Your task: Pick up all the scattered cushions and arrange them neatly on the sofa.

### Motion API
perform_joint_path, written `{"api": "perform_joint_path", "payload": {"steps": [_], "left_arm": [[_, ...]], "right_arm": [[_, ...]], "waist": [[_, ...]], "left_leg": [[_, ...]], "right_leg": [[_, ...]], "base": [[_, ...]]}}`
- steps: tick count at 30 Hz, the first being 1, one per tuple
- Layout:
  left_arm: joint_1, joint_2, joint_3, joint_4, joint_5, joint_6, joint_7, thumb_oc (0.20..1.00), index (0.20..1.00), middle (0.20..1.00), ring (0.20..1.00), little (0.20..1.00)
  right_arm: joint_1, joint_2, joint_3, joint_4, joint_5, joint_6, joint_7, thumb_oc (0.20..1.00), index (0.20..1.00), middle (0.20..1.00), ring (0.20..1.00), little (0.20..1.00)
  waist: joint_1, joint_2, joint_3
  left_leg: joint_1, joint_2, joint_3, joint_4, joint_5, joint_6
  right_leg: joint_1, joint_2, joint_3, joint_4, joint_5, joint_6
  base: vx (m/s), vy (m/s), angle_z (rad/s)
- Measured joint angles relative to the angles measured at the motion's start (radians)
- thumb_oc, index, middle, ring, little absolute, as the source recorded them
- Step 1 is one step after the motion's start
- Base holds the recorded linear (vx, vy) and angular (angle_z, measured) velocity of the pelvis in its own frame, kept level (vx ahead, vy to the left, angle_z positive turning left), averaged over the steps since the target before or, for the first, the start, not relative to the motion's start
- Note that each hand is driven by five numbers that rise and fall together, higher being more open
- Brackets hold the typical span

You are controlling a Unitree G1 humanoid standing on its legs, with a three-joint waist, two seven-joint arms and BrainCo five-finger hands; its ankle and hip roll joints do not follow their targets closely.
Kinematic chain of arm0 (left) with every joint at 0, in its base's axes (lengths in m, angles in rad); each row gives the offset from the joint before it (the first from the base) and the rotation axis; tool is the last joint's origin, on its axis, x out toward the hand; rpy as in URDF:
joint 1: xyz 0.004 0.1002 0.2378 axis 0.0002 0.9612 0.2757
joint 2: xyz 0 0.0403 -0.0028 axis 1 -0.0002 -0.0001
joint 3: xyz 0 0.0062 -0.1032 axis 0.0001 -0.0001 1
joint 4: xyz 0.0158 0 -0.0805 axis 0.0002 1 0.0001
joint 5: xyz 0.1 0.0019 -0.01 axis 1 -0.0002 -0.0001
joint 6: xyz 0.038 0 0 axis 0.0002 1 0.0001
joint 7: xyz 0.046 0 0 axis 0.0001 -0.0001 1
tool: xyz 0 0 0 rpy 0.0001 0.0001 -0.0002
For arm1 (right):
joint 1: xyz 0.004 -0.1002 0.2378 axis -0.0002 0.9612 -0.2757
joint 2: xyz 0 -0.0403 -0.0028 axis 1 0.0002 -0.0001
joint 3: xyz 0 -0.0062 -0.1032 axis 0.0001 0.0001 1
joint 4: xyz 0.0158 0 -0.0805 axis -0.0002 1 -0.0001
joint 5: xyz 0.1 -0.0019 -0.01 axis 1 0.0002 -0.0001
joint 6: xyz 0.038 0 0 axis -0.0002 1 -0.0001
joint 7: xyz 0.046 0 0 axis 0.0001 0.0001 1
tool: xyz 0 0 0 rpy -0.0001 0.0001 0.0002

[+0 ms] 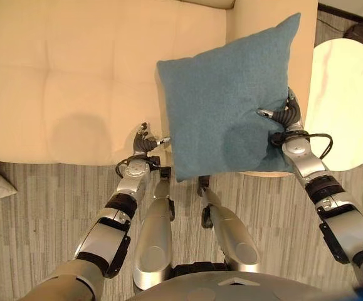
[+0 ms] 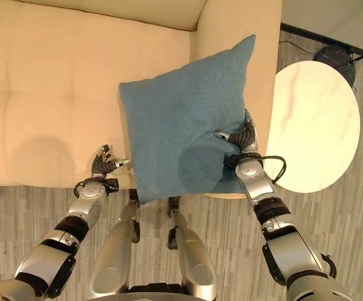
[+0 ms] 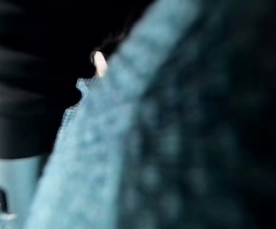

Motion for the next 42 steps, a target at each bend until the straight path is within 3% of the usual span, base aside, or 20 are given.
{"api": "perform_joint_path", "payload": {"steps": [7, 18, 31, 38, 39, 40, 41, 42], "left_arm": [[-0.026, 0.008, -0.008, 0.025, -0.053, -0.035, 0.043, 1.0, 1.0, 1.0, 1.0, 1.0], [-0.038, -0.005, -0.1, 0.016, -0.117, -0.021, 0.083, 1.0, 1.0, 1.0, 1.0, 1.0], [-0.065, -0.055, -0.107, 0.016, -0.198, -0.024, 0.084, 1.0, 1.0, 1.0, 1.0, 1.0], [-0.104, -0.15, -0.107, 0.042, -0.28, -0.025, 0.076, 1.0, 1.0, 1.0, 1.0, 1.0], [-0.108, -0.153, -0.107, 0.042, -0.297, -0.026, 0.076, 0.583, 0.583, 0.583, 0.583, 0.583], [-0.111, -0.151, -0.107, 0.042, -0.305, -0.026, 0.076, 0.2, 0.2, 0.2, 0.2, 0.2], [-0.112, -0.151, -0.108, 0.042, -0.305, -0.026, 0.076, 0.2, 0.2, 0.2, 0.2, 0.2], [-0.112, -0.148, -0.108, 0.038, -0.307, -0.028, 0.076, 0.2, 0.2, 0.2, 0.2, 0.2]], "right_arm": [[-0.044, 0.008, 0.018, 0.002, 0.0, -0.002, -0.02, 1.0, 1.0, 1.0, 1.0, 1.0], [-0.027, 0.059, 0.018, 0.002, 0.0, 0.006, -0.044, 1.0, 1.0, 1.0, 1.0, 1.0], [-0.014, 0.088, 0.013, -0.053, 0.002, 0.0, -0.072, 1.0, 1.0, 1.0, 1.0, 1.0], [0.024, 0.12, -0.025, -0.117, 0.028, -0.018, -0.082, 1.0, 1.0, 1.0, 1.0, 1.0], [0.027, 0.128, -0.025, -0.117, 0.043, -0.019, -0.082, 0.821, 0.821, 0.821, 0.821, 0.821], [0.031, 0.133, -0.026, -0.117, 0.054, -0.024, -0.082, 0.253, 0.253, 0.253, 0.253, 0.253], [0.035, 0.138, -0.026, -0.117, 0.072, -0.034, -0.08, 0.2, 0.2, 0.2, 0.2, 0.2], [0.034, 0.142, -0.026, -0.118, 0.095, -0.043, -0.076, 0.2, 0.2, 0.2, 0.2, 0.2]], "waist": [[-0.008, -0.017, -0.017], [-0.036, -0.031, -0.083], [-0.068, -0.01, -0.117], [-0.095, 0.019, -0.137], [-0.104, 0.023, -0.139], [-0.108, 0.025, -0.14], [-0.107, 0.025, -0.14], [-0.106, 0.025, -0.14]], "left_leg": [[-0.06, 0.008, 0.019, 0.02, -0.001, -0.003], [-0.084, -0.013, 0.044, 0.016, 0.005, -0.002], [-0.108, -0.022, 0.076, 0.012, 0.006, 0.0], [-0.125, -0.029, 0.083, 0.003, 0.009, 0.001], [-0.125, -0.032, 0.084, 0.002, 0.009, 0.001], [-0.125, -0.033, 0.086, 0.001, 0.01, 0.002], [-0.125, -0.033, 0.087, 0.001, 0.011, 0.003], [-0.124, -0.033, 0.09, 0.001, 0.011, 0.004]], "right_leg": [[-0.071, 0.005, 0.027, 0.022, 0.011, 0.0], [-0.116, -0.02, 0.046, 0.037, 0.015, 0.013], [-0.165, -0.031, 0.079, 0.05, 0.018, 0.018], [-0.193, -0.038, 0.087, 0.059, 0.019, 0.019], [-0.196, -0.04, 0.089, 0.061, 0.019, 0.018], [-0.198, -0.041, 0.091, 0.062, 0.019, 0.018], [-0.199, -0.041, 0.094, 0.063, 0.019, 0.018], [-0.201, -0.041, 0.097, 0.065, 0.019, 0.018]], "base": [[0.01, 0.001, -0.11], [0.01, 0.002, -0.03], [0.01, -0.006, -0.06], [0.0, 0.005, -0.01], [-0.02, 0.01, -0.14], [-0.02, 0.006, -0.05], [-0.03, -0.017, -0.05], [-0.03, -0.023, -0.06]]}}
